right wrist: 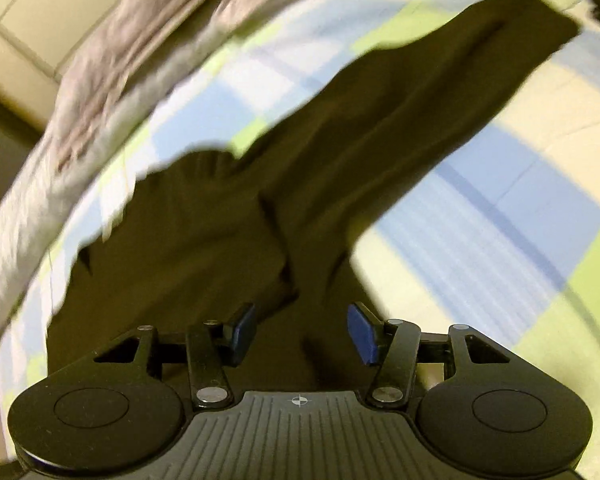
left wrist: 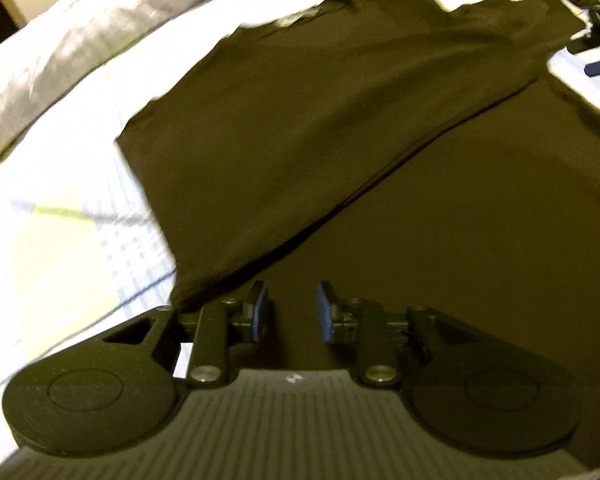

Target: Fold clothes

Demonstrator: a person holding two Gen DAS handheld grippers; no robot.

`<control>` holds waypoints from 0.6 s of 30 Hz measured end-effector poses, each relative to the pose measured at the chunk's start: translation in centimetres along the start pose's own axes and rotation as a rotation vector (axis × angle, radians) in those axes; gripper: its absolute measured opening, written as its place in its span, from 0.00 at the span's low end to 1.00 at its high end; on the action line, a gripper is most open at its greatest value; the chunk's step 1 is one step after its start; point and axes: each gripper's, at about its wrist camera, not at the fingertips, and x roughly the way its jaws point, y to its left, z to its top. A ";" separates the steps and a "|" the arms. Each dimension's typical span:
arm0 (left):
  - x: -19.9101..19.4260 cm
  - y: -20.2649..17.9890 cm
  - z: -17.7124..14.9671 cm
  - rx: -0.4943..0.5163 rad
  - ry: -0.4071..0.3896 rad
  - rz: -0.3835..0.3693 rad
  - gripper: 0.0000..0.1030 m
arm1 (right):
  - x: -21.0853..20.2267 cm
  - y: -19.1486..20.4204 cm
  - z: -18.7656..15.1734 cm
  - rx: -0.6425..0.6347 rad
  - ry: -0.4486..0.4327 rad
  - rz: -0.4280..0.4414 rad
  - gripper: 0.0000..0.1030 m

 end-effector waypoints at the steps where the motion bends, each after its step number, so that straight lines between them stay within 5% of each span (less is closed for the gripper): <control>1: -0.2 -0.7 0.6 0.003 -0.010 -0.005 0.22 | -0.6 -0.5 0.5 0.014 -0.028 -0.006 0.53; 9: -1.0 -7.5 6.8 0.056 -0.064 0.019 0.30 | -3.8 -9.6 10.1 0.050 -0.180 -0.083 0.53; 13: -0.3 -11.8 10.3 -0.006 -0.050 0.055 0.43 | -3.2 -15.9 16.3 0.096 -0.220 -0.093 0.53; 18: 1.2 -19.3 14.7 0.001 -0.026 -0.007 0.54 | -1.6 -23.4 21.9 0.169 -0.234 -0.074 0.53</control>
